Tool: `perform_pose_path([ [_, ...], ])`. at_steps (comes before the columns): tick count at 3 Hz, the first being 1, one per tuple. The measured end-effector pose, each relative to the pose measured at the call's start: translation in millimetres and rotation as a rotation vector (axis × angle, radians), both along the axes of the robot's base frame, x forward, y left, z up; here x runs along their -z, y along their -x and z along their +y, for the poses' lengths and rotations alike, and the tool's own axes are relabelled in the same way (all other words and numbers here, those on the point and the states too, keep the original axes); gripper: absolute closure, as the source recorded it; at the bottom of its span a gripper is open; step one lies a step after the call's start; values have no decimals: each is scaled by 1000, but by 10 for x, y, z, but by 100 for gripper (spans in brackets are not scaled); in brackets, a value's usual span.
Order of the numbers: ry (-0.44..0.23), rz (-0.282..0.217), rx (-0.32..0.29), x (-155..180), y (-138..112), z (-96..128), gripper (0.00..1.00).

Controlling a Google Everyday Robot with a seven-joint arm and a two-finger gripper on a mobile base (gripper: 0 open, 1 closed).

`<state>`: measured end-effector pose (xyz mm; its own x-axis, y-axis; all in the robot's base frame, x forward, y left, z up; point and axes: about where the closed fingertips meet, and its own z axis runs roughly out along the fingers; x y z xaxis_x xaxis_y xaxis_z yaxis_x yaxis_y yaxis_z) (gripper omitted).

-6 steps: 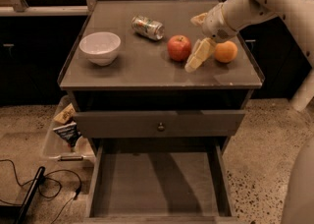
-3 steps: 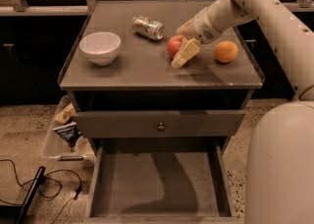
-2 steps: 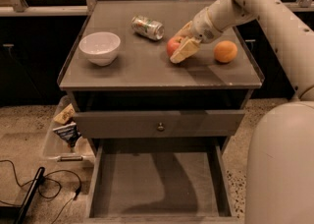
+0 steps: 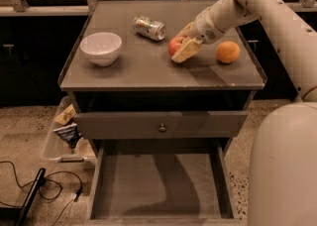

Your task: Place apple into middle drawer

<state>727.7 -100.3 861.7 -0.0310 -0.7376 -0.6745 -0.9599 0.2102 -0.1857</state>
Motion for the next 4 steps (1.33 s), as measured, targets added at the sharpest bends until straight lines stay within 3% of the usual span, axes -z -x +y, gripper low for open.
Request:
perform_pose_path([
  [1, 0, 0, 0, 0, 0, 0, 100],
  [2, 14, 0, -16, -4, 72, 22, 100],
  [3, -22, -36, -64, -155, 436, -31, 100],
  [4, -92, -93, -126, -297, 1076, -131, 100],
])
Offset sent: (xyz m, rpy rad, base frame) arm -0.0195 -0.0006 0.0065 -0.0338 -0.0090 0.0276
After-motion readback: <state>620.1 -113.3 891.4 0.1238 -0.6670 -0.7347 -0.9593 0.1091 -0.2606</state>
